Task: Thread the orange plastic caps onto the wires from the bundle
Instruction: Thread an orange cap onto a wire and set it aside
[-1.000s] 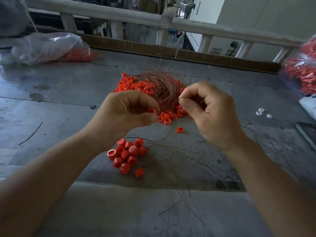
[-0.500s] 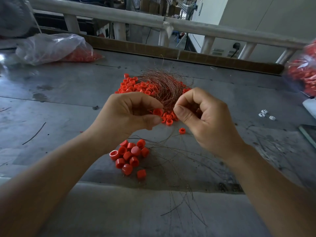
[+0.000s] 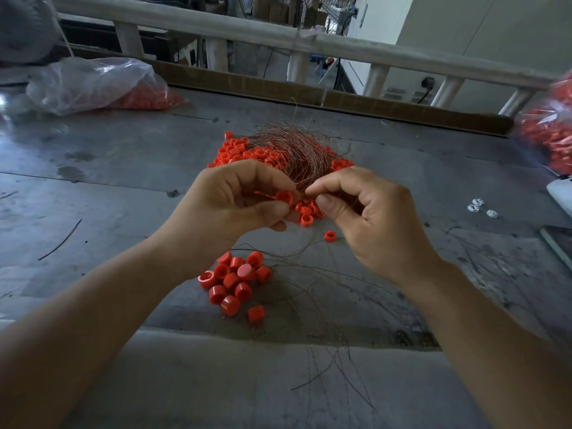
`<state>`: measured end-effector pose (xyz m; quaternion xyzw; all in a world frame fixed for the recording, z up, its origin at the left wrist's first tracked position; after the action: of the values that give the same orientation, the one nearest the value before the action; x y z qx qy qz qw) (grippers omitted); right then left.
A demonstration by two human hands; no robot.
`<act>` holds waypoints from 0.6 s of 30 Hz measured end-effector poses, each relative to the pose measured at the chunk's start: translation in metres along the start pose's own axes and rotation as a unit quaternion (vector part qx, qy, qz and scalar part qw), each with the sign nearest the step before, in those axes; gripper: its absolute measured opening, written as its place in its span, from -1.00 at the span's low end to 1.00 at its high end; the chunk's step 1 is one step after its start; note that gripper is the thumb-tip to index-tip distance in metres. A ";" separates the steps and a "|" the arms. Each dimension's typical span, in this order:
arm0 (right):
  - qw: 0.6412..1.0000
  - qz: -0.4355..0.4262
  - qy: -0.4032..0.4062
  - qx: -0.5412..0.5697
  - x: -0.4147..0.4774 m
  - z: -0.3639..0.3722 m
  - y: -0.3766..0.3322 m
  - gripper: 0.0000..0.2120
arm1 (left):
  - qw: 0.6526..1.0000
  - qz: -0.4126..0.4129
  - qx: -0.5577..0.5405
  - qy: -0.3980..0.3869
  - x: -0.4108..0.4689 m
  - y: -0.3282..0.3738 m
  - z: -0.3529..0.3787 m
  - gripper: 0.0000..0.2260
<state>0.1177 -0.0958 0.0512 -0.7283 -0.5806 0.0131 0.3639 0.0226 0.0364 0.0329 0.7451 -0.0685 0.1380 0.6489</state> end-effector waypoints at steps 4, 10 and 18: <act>0.999 0.008 0.024 0.025 0.000 -0.005 -0.001 -0.91 | 1.000 -0.007 0.017 0.012 -0.001 0.000 -0.002 -0.75; 0.998 0.005 0.037 0.054 -0.001 -0.006 -0.005 -0.92 | 1.000 -0.003 0.024 0.011 -0.001 0.002 0.000 -0.76; 1.000 0.012 0.003 0.019 -0.003 -0.001 -0.004 -0.95 | 1.000 0.010 0.011 0.004 -0.002 0.001 0.002 -0.73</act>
<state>0.1141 -0.0992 0.0528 -0.7284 -0.5702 0.0260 0.3789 0.0210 0.0346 0.0332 0.7509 -0.0714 0.1481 0.6396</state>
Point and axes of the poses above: each hand's wrist, its own x-axis towards the middle knuckle, its own z-axis out of the palm, y = z × x, the point moved 3 cm from there along x, towards the middle knuckle, and after that the axes turned 13 degrees about -y, right-handed, at the moved point
